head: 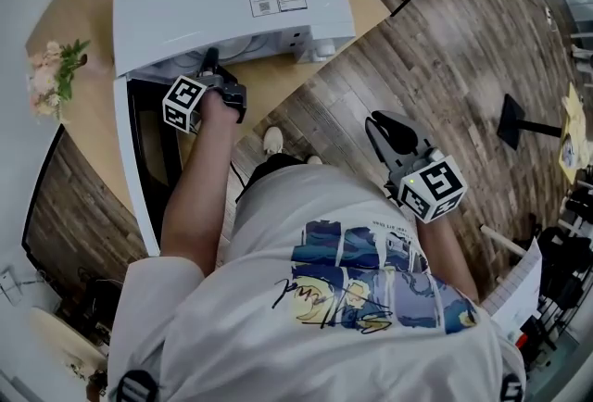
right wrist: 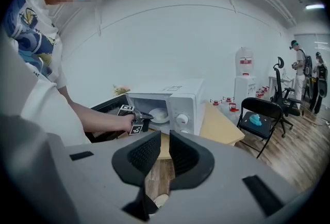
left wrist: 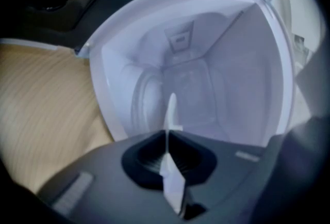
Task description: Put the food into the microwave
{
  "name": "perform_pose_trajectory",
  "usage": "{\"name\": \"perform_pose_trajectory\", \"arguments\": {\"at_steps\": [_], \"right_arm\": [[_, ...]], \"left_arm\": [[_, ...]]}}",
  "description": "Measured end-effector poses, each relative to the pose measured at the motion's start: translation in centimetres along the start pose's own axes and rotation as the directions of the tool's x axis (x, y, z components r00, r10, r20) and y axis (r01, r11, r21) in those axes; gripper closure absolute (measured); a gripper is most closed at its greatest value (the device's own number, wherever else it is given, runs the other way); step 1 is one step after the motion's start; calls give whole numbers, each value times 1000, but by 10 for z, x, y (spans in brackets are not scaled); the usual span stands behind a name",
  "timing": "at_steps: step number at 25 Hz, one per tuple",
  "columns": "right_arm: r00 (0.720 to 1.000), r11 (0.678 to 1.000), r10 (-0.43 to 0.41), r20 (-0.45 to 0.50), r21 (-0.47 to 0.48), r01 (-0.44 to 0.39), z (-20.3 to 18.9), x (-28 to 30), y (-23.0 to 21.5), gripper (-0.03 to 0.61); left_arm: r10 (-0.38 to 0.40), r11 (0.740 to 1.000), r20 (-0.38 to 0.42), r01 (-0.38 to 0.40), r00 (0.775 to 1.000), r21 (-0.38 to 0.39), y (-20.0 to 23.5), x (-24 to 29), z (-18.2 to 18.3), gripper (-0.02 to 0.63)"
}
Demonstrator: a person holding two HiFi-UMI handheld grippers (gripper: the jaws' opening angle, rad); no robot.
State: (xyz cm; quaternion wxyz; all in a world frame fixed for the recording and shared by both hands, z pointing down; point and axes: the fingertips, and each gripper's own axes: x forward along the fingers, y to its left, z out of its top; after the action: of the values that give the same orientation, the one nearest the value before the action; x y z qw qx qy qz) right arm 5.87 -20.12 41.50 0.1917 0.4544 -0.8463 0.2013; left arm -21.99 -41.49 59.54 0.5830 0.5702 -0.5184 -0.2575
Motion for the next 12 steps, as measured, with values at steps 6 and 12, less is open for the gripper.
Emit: {"name": "perform_pose_trajectory", "arguments": {"at_steps": [6, 12], "right_arm": [[1000, 1000, -5, 3, 17, 4, -1, -2, -2, 532], [1000, 1000, -6, 9, 27, 5, -4, -5, -2, 534]], "left_arm": [[87, 987, 5, -87, 996, 137, -1, 2, 2, 586], [192, 892, 12, -180, 981, 415, -4, 4, 1, 543]]}}
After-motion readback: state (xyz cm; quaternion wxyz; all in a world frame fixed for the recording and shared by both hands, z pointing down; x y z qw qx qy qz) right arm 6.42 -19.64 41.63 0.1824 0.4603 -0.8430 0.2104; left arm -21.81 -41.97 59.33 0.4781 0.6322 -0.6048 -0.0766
